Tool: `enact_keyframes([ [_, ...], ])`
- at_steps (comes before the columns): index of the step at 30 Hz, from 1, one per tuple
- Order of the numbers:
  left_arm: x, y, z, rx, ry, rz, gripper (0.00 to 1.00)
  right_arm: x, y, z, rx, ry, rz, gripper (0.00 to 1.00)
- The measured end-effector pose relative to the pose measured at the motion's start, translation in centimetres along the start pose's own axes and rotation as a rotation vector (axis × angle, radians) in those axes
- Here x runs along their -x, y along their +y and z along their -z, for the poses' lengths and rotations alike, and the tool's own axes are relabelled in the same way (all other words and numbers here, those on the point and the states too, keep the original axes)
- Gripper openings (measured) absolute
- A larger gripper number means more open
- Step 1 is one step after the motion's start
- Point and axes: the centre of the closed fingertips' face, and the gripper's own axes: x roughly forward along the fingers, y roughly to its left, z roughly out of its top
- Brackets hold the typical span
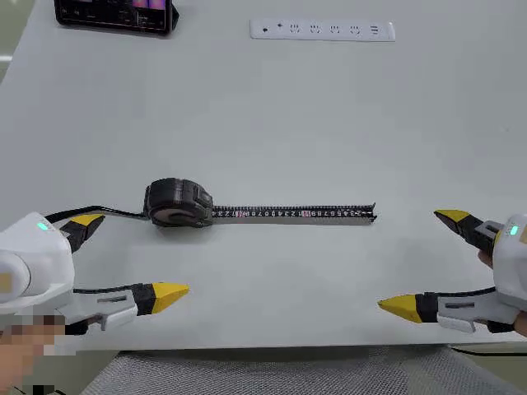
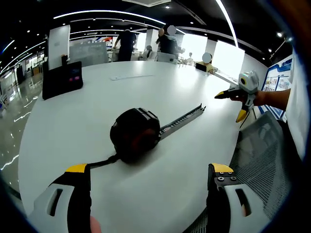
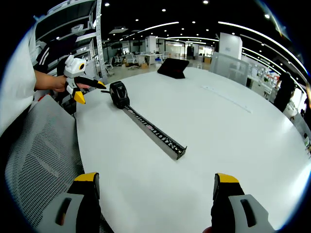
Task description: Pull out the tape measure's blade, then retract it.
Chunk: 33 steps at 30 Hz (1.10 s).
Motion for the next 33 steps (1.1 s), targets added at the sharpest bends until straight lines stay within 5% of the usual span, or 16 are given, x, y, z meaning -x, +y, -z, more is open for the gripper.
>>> enact_keyframes([
  [18,-2.8,-0.2,-2.5,0.047,-0.034,-0.003,0.98,-0.4,-1.1,-0.4,0.015,0.003,-0.019,0.94],
  [33,-4.4,-0.6,-2.9,0.094,-0.034,-0.003,0.95,-0.6,-0.9,-0.1,0.01,0.005,-0.018,0.94],
])
